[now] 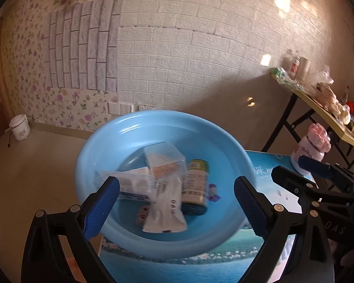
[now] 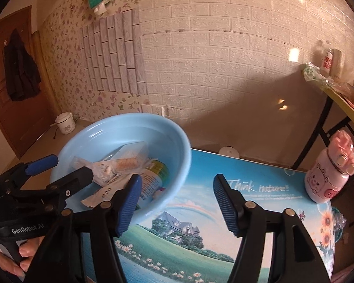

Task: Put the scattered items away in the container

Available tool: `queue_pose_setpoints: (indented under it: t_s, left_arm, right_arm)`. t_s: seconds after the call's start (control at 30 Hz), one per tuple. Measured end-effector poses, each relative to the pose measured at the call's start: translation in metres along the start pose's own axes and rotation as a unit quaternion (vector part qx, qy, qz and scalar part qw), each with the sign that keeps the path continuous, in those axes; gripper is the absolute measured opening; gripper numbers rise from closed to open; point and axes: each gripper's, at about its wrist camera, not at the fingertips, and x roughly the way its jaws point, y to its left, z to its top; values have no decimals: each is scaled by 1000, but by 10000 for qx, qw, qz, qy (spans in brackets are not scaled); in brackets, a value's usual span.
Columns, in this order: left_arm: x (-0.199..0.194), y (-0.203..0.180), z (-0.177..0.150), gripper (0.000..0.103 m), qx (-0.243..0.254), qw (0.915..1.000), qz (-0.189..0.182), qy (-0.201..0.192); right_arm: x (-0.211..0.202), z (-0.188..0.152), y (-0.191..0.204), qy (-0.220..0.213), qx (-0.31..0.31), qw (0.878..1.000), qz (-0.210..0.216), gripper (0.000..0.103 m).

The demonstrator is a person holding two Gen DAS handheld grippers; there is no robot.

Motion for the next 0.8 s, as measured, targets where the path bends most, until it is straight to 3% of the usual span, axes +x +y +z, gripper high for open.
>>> queue_pose_setpoints:
  t_s: [0.4, 0.8]
  left_arm:
    - [-15, -48, 2, 103, 325, 9993, -91, 154]
    - [-20, -99, -6, 103, 650, 9967, -277, 407]
  right_arm:
    - [-40, -13, -43, -29, 371, 9991, -204, 76]
    - [-78, -28, -91, 41, 823, 9943, -683, 77]
